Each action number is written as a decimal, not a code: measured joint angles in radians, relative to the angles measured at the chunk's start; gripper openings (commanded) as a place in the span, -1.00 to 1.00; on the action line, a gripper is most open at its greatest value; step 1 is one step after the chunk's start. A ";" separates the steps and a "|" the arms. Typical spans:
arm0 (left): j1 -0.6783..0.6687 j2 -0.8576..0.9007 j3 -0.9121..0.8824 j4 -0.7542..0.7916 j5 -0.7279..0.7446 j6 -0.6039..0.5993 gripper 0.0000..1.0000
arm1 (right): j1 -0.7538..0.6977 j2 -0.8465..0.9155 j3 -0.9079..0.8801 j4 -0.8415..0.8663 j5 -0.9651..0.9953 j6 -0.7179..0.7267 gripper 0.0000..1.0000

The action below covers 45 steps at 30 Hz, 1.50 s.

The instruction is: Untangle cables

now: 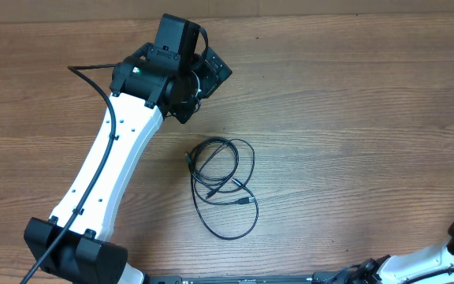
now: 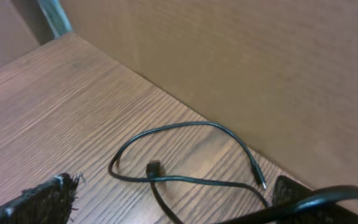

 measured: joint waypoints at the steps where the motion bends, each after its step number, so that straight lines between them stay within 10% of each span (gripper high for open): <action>1: 0.000 0.000 0.000 0.000 0.000 0.000 0.99 | 0.005 -0.004 0.000 0.000 -0.003 0.000 1.00; 16: 0.000 0.000 0.000 0.000 0.000 0.000 0.99 | 0.199 -0.234 0.000 -0.052 -0.164 0.026 1.00; 45: 0.000 0.000 0.000 -0.008 -0.018 0.052 1.00 | 0.655 -0.496 0.000 -0.750 -0.418 0.459 1.00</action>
